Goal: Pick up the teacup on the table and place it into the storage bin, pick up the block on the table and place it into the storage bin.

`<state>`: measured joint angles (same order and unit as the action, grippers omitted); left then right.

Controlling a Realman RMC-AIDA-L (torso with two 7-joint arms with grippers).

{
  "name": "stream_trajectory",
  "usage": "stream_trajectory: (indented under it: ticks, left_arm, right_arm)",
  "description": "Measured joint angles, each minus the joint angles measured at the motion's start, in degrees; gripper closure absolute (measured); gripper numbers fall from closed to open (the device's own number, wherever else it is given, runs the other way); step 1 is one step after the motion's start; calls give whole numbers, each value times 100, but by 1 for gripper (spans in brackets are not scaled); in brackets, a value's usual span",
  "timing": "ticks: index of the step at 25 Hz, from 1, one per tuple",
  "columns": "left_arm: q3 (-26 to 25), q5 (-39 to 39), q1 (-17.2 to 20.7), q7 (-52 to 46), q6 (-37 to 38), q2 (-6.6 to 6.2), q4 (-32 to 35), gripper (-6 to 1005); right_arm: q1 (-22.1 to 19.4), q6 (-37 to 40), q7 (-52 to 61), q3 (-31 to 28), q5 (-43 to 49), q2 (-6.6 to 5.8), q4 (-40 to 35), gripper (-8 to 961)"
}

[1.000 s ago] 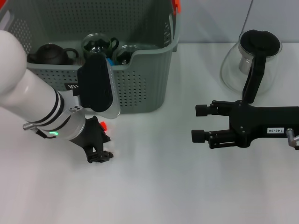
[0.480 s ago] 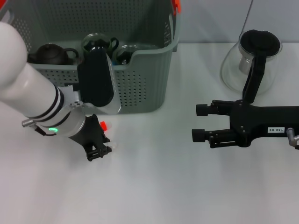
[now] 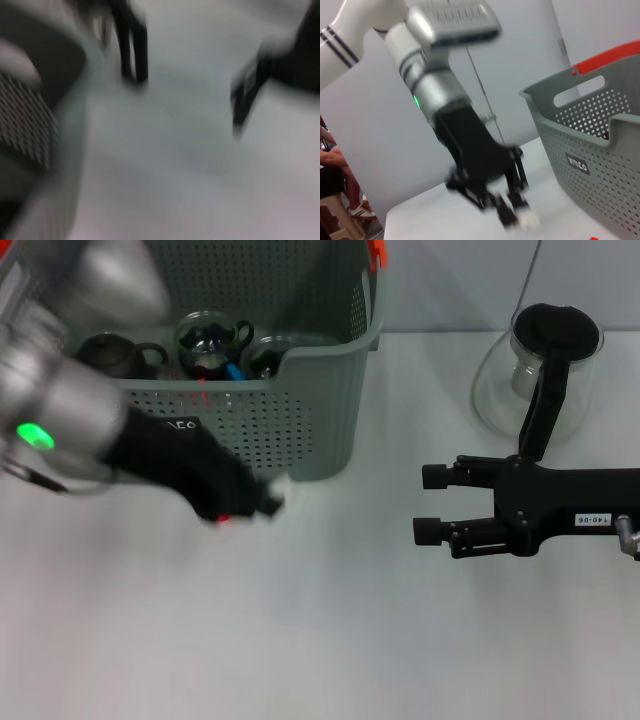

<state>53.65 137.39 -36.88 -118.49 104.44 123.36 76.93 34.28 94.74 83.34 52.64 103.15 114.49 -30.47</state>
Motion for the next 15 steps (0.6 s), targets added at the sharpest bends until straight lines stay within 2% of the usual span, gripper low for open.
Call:
stream_trajectory:
  ticks: [1, 3, 5, 7, 9, 10, 12, 15]
  left_arm:
    - [-469, -192, -117, -34, 244, -57, -50, 851]
    - [-1313, -570, -344, -171, 560, -258, -205, 851]
    - [-2005, -1045, -545, -355, 573, -583, -432, 851]
    - [-2310, -1339, -663, -453, 241, -898, -686, 851]
    - [-2367, -1326, -748, -583, -488, -1152, -998, 851]
    - [-2358, -1235, -778, -632, -922, -1217, -1133, 851]
    - [-2330, -1099, -818, -680, -1569, -1269, -1314, 850]
    - [-2049, -856, -840, -652, -2326, -1237, -1469, 850]
  right_arm:
    - [2, -1, -3, 0, 5, 7, -9, 42]
    - [7, 1, -6, 0, 10, 17, -25, 42]
    - [19, 12, -7, 3, 11, 19, -32, 42]
    - [37, 34, -7, 14, 12, 19, -37, 42]
    - [47, 46, -8, 26, 12, 21, -39, 42]
    - [50, 48, -7, 32, 13, 24, -40, 42]
    - [54, 52, 3, 38, 13, 27, -42, 42]
    - [62, 53, 25, 43, 13, 35, -43, 42]
